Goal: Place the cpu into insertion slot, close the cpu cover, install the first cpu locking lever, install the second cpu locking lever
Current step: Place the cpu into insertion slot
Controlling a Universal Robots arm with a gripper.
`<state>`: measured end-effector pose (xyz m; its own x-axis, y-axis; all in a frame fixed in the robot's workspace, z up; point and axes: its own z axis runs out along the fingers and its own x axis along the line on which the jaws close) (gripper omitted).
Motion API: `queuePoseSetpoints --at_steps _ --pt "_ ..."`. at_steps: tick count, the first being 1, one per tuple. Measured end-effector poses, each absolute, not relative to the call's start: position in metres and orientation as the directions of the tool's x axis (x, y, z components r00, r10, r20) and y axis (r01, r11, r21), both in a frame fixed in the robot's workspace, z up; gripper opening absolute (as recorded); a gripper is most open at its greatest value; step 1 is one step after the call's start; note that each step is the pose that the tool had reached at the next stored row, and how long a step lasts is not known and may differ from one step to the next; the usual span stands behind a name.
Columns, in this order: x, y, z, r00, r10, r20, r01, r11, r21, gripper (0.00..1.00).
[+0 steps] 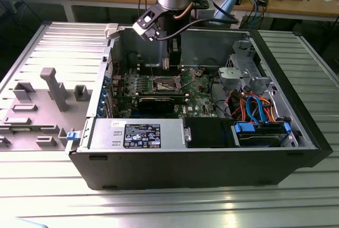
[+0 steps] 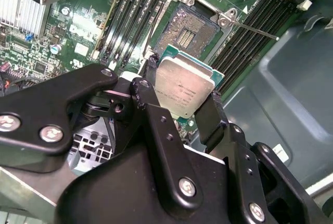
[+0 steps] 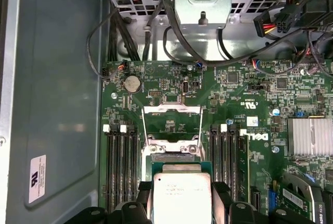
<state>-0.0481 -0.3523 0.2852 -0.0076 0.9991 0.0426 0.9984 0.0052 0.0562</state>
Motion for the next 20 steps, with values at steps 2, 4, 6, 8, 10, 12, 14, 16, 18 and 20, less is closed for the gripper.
queuePoseSetpoints --at_steps 2,4,6,8,10,12,14,16,18,20 --pt "-0.048 -0.352 0.282 -0.008 0.999 0.043 0.998 0.005 0.056 0.55" --pt "-0.048 -0.352 0.278 -0.008 0.999 0.043 0.998 0.005 0.056 0.55" --pt "-0.048 -0.352 0.275 -0.008 0.999 0.043 0.998 0.005 0.056 0.55" --pt "-0.048 -0.352 0.272 -0.008 0.999 0.043 0.998 0.005 0.056 0.55" --pt "-0.048 -0.352 0.27 -0.008 0.999 0.043 0.998 0.005 0.056 0.55" --pt "-0.048 -0.352 0.268 -0.008 0.999 0.043 0.998 0.005 0.056 0.55" --pt "-0.048 -0.352 0.268 -0.008 0.999 0.043 0.998 0.005 0.056 0.55" --pt "-0.048 -0.352 0.267 -0.008 0.999 0.043 0.998 0.005 0.056 0.55" --pt "-0.048 -0.352 0.267 -0.008 0.999 0.043 0.998 0.005 0.056 0.55" --pt "-0.048 -0.352 0.267 -0.008 0.999 0.043 0.998 0.005 0.056 0.55"
